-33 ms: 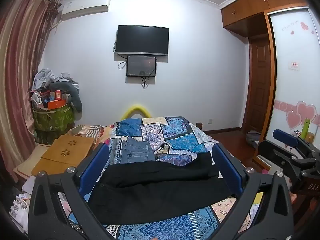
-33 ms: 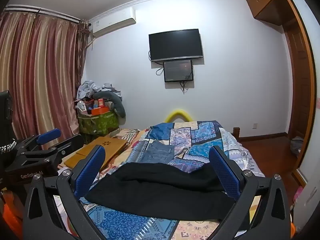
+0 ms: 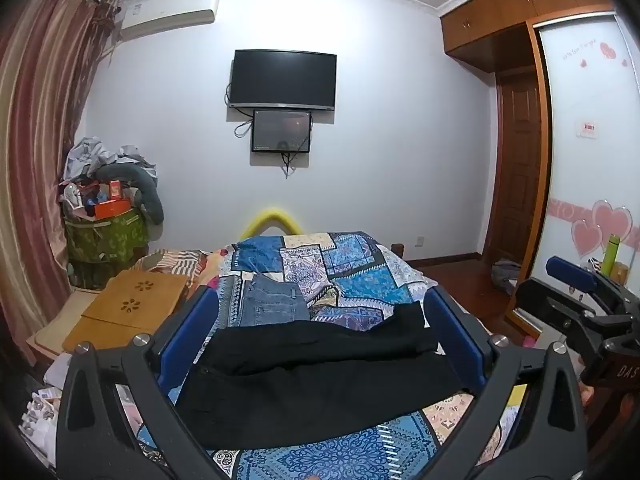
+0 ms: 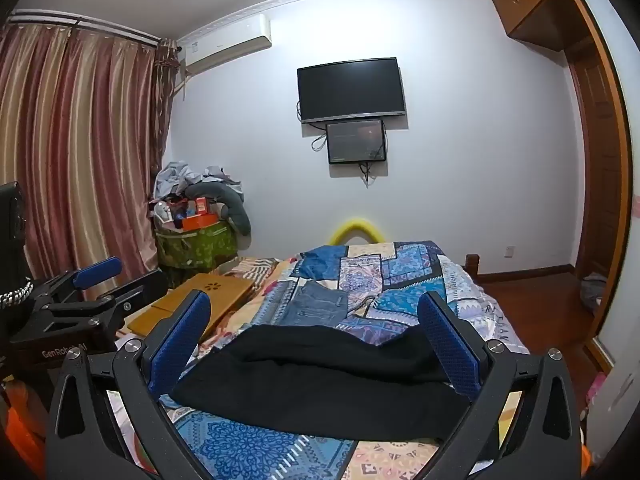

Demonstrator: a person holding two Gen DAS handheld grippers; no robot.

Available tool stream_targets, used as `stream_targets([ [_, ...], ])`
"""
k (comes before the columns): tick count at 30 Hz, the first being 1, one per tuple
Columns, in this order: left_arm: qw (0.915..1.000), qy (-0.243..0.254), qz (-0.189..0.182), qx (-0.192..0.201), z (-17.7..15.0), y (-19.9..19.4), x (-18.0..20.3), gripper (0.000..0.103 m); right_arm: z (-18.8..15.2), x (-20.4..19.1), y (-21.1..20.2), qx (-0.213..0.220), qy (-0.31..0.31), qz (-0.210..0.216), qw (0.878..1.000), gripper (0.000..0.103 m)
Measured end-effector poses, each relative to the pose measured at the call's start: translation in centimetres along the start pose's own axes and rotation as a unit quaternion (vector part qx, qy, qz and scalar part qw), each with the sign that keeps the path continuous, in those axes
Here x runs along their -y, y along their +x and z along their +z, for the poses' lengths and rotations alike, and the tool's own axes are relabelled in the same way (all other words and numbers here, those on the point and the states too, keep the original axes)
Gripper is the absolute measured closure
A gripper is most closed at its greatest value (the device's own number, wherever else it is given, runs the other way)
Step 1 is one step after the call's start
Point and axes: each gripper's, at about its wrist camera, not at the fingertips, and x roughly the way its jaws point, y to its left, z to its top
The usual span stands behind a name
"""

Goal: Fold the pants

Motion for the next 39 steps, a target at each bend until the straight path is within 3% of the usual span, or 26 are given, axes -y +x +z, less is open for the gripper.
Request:
stream_targets([
  [39,0.9999,-0.004,-0.009,-0.011,0.0,0.9,-0.2,0.0,-0.2,0.8,0.2,-0.004,0.007,-0.014,1.0,0.0],
])
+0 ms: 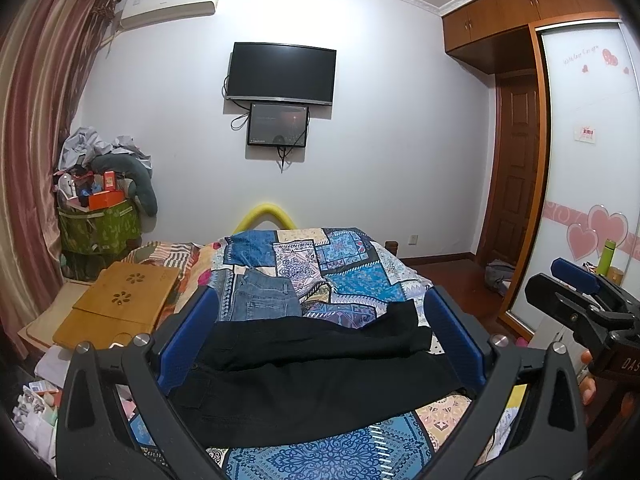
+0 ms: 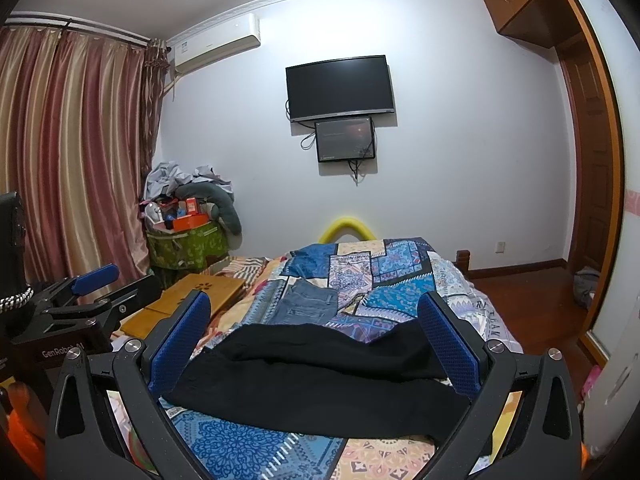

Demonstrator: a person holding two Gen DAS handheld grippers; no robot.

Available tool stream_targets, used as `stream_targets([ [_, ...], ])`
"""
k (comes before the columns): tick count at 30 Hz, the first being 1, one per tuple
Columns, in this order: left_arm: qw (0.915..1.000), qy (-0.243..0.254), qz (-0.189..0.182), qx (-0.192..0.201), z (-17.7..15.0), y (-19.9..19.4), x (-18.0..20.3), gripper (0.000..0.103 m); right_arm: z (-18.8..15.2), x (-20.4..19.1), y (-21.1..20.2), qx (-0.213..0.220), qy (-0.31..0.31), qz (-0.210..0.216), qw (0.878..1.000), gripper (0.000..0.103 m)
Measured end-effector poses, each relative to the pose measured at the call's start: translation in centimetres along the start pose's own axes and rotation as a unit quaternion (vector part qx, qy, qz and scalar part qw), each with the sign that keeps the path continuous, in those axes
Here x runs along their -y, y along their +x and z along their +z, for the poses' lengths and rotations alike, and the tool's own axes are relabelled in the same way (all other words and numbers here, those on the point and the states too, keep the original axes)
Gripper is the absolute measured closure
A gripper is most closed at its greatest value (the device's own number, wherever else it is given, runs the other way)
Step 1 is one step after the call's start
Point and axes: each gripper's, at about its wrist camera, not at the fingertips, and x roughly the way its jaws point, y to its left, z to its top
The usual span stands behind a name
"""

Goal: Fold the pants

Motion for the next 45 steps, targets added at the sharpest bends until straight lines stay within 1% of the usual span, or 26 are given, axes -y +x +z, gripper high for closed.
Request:
stream_targets([
  [45,1.0,-0.007,-0.001,-0.005,-0.57,0.54,-0.21,0.0,0.05,-0.1,0.07,-0.002,0.002,-0.003,1.0,0.0],
])
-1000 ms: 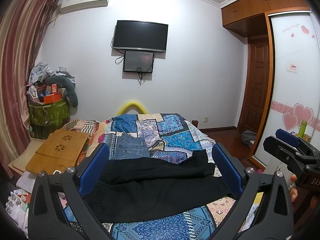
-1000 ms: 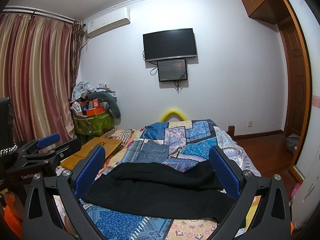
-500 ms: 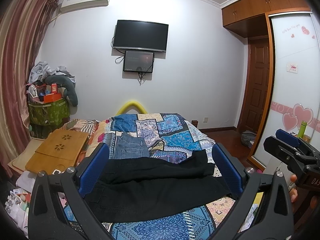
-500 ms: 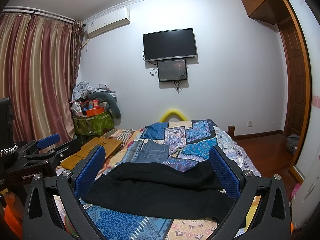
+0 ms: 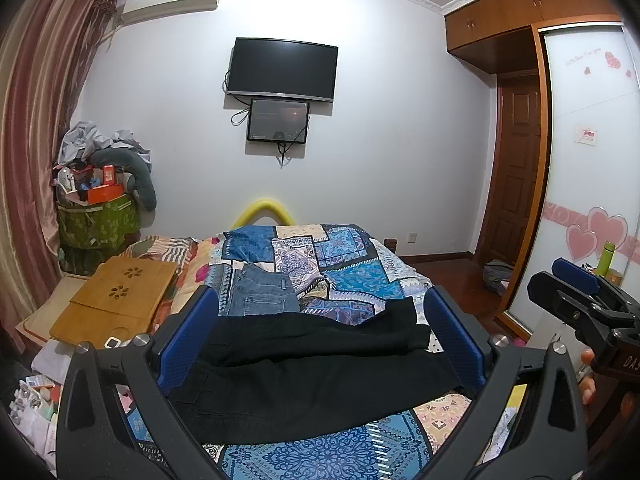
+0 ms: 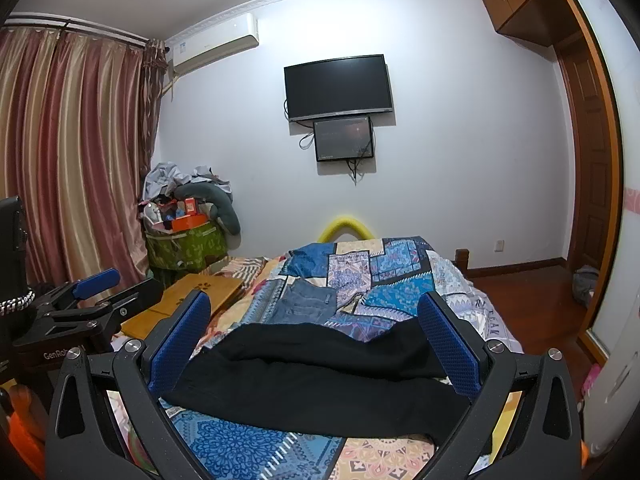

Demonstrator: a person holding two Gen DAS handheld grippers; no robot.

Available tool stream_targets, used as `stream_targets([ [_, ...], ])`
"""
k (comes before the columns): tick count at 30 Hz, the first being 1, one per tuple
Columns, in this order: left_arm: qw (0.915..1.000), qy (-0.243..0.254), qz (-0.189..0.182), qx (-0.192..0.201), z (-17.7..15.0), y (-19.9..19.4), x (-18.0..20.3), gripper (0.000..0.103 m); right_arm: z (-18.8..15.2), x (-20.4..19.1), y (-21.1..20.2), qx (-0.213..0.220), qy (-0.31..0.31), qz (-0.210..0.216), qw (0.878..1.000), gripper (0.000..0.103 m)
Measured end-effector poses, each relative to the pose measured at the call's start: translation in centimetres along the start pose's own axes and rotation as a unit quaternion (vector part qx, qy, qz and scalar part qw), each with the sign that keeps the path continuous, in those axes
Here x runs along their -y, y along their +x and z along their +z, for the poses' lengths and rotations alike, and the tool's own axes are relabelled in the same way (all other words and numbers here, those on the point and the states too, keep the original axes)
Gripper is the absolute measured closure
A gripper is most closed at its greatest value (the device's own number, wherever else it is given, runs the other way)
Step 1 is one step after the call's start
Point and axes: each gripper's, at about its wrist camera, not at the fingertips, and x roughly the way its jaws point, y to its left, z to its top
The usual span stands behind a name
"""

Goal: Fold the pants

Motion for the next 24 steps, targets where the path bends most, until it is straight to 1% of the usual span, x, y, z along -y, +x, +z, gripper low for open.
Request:
stream_targets([
  [7,1.0,0.003,0.006,-0.006,-0.3,1.2,-0.3,0.0,-0.2,0.6,1.0,-0.012,0.011,-0.009,1.0,0.0],
  [12,0.9997,0.001,0.01,-0.022,-0.6,4.0,-1.3,0.0,-0.6,0.9,2.7,-0.028,0.014,-0.016,0.999,0.0],
  [15,0.9993,0.0,0.016,-0.033,-0.8,6.1,-2.2,0.0,-0.8,1.3,4.4,-0.042,0.015,-0.019,0.999,0.0],
  [19,0.9977,0.014,0.035,-0.057,-1.2,9.8,-3.7,0.0,-1.3,1.8,7.2,-0.062,0.015,-0.02,0.998,0.0],
  [22,0.9955,0.015,0.048,-0.08,-1.4,13.1,-5.3,0.0,-1.8,2.2,9.3,-0.071,0.007,-0.024,0.997,0.0],
  [24,0.9938,0.007,0.046,-0.101,-1.6,15.6,-6.8,0.0,-2.1,2.8,10.8,-0.079,0.008,-0.021,0.997,0.0],
])
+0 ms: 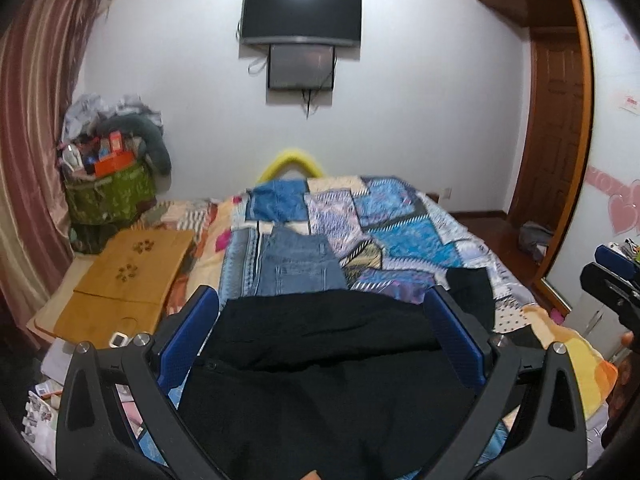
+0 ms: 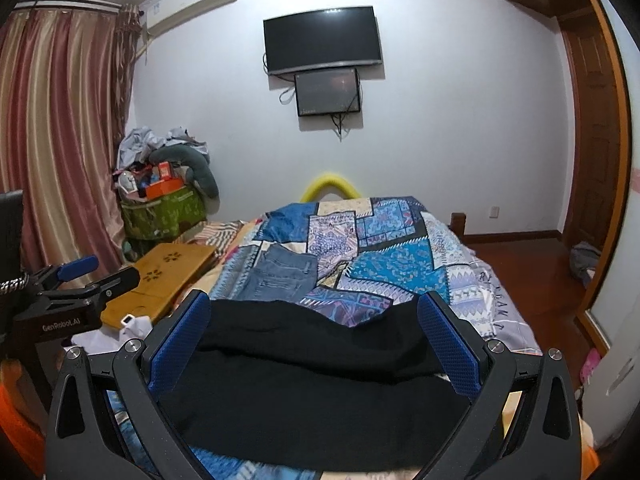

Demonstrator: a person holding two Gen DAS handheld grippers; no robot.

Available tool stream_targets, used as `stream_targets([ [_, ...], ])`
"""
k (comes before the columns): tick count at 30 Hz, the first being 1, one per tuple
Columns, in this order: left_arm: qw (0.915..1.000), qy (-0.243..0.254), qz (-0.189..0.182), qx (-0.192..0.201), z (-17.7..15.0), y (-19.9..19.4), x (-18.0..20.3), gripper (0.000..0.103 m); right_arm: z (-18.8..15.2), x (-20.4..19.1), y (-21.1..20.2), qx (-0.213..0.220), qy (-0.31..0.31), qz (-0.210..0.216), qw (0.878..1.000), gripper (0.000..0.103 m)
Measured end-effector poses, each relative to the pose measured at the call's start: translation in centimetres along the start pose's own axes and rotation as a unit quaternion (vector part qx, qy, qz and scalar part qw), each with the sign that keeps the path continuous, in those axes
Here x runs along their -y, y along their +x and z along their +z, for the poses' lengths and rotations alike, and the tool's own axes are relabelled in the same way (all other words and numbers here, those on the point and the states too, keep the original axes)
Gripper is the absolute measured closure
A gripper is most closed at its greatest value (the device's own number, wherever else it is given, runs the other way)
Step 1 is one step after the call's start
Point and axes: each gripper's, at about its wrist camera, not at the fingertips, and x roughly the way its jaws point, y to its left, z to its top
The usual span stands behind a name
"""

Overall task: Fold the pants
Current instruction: 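Lower both grippers onto the black pants and grasp the waistband edge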

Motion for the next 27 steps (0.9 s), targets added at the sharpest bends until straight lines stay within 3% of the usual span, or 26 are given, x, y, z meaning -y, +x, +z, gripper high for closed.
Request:
stream_targets([
  [6,0.9987,-0.011,0.019,-0.045,0.9,6.6,-4.7,0.0,0.3,1.6,5.4,-0.041,-0.015,-0.001,0.999,0.0],
  [12,0.992,-0.027,0.048,-0.114,0.4,14.0,-10.0,0.002,0.1,3.5,11.7,-0.102,-0.039,0.007,0.994,0.0],
  [15,0.985,-0.031,0.056,-0.16,-0.6,18.3,-12.4,0.016,-0.2,4.5,14.5,-0.135,-0.037,0.018,0.99,0.0],
  [21,0.9677,-0.051,0.04,-0.244,-3.2,25.9,-15.1,0.031,-1.3,5.1,19.8,-0.206,-0.044,0.044,0.977,0.0],
  [27,0.9489,-0.052,0.033,-0.31,-5.3,32.3,-16.3,0.033,-2.4,5.0,23.7,-0.262,-0.068,0.069,0.96,0.011],
])
